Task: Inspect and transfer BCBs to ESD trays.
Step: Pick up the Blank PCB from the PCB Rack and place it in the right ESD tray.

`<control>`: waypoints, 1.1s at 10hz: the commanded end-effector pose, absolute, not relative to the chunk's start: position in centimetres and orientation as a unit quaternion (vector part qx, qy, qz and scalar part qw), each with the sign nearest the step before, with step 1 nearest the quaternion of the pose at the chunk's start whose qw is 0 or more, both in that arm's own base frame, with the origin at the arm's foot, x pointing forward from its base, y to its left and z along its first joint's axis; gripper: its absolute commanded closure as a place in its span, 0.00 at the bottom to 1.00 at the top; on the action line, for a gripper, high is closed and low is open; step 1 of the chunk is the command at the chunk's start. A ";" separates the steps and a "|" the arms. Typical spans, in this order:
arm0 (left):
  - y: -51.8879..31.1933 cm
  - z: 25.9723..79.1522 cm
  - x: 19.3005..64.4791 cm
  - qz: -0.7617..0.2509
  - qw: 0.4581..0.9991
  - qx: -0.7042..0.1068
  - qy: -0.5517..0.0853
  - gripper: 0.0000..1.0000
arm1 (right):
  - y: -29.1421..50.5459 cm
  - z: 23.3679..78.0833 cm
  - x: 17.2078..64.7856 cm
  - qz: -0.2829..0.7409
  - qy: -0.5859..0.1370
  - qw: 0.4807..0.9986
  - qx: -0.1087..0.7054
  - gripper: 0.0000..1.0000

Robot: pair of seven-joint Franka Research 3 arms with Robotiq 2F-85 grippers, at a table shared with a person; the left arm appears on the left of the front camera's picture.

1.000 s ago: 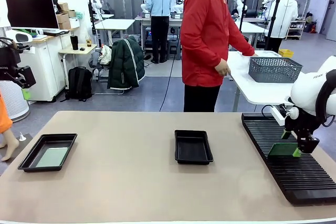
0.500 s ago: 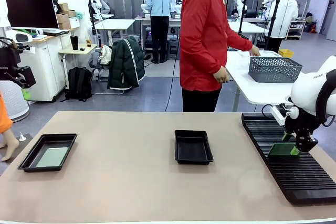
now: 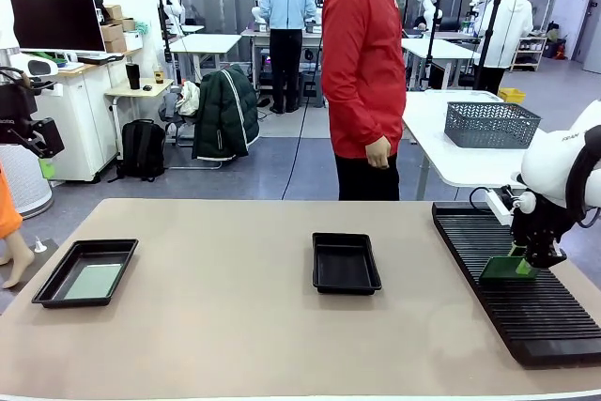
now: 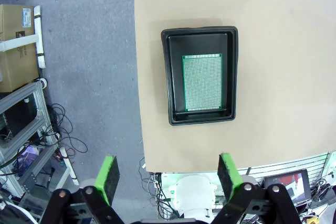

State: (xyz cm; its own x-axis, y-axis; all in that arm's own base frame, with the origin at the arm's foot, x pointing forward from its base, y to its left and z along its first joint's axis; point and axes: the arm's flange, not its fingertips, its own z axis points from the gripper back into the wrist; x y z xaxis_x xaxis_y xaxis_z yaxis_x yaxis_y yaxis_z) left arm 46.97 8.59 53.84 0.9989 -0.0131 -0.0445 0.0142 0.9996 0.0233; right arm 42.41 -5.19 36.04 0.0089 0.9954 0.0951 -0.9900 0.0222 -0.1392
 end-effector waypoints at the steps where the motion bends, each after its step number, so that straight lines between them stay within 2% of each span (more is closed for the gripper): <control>1: 8.7 53.8 47.0 -0.006 1.000 0.012 0.021 0.00 | -5.1 35.4 42.1 0.692 -0.100 0.715 -0.023 0.74; 2: 8.7 53.8 47.0 -0.006 1.000 0.012 0.021 0.00 | -5.1 35.4 42.1 0.691 -0.099 0.716 -0.021 0.83; 3: 8.7 53.8 47.0 -0.006 1.000 0.012 0.021 0.00 | -5.1 35.4 42.1 0.691 -0.098 0.716 -0.021 0.85; 4: 8.7 53.8 47.0 -0.006 1.000 0.012 0.021 0.00 | -5.0 35.4 42.1 0.691 -0.097 0.716 -0.021 0.94; 6: 8.7 53.8 47.0 -0.006 1.000 0.012 0.021 0.00 | -5.0 35.4 42.1 0.691 -0.095 0.717 -0.020 1.00; 11: 8.7 53.8 47.0 -0.006 1.000 0.012 0.021 0.00 | -5.4 37.4 42.7 0.688 -0.103 0.718 -0.028 1.00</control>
State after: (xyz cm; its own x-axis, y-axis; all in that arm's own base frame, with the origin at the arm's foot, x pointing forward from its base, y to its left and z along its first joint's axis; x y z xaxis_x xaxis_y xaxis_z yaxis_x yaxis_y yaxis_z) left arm 46.97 8.59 53.84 0.9989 -0.0132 -0.0445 0.0142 0.9996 0.0233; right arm 42.49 -5.23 36.50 0.0151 0.9953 0.0957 -0.9878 0.0297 -0.1527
